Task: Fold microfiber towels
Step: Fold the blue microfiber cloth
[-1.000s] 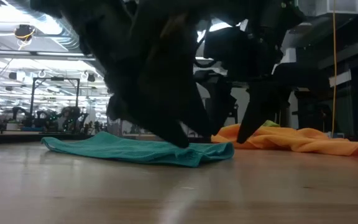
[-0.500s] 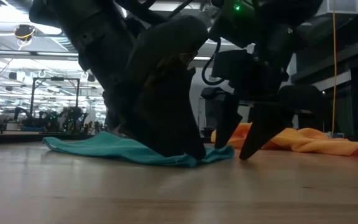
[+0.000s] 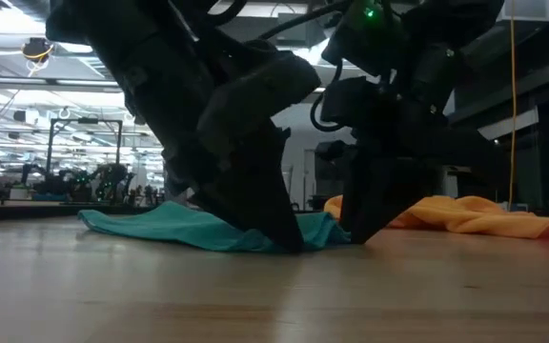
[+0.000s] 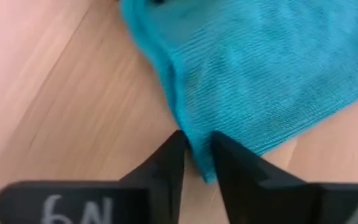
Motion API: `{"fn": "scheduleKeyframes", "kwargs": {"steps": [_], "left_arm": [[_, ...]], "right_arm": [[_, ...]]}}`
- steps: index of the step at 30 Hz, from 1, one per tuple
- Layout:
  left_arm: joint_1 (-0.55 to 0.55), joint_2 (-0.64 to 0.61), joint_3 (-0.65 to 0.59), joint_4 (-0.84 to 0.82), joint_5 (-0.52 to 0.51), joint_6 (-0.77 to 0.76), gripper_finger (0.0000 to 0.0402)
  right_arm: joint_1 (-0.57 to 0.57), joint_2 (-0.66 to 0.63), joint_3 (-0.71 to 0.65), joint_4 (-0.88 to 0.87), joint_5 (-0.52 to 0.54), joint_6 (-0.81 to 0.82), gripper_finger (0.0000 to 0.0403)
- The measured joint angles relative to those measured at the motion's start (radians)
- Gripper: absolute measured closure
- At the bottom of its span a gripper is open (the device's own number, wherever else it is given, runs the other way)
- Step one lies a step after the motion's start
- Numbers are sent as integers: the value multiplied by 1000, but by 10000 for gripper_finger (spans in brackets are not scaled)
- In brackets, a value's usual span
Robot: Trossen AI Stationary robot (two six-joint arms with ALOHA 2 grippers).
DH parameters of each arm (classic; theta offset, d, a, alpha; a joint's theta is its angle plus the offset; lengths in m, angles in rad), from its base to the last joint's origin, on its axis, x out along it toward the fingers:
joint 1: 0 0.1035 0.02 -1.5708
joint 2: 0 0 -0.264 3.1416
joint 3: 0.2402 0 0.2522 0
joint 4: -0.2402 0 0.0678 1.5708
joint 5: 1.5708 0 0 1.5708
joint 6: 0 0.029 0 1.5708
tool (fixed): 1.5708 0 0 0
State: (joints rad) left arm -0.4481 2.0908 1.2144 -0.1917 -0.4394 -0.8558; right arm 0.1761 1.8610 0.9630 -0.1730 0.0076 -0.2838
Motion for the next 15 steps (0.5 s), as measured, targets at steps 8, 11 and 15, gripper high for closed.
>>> {"fn": "scheduleKeyframes", "kwargs": {"steps": [8,11,15], "left_arm": [[-3,4,-2,36,19,-59,395],[-8,-2,-3,39,27,-86,399],[-20,-35,14,16,53,-85,401]], "right_arm": [[-1,1,1,7,5,116,394],[-1,2,5,-2,4,167,396],[4,-9,27,-50,2,228,399]]}}
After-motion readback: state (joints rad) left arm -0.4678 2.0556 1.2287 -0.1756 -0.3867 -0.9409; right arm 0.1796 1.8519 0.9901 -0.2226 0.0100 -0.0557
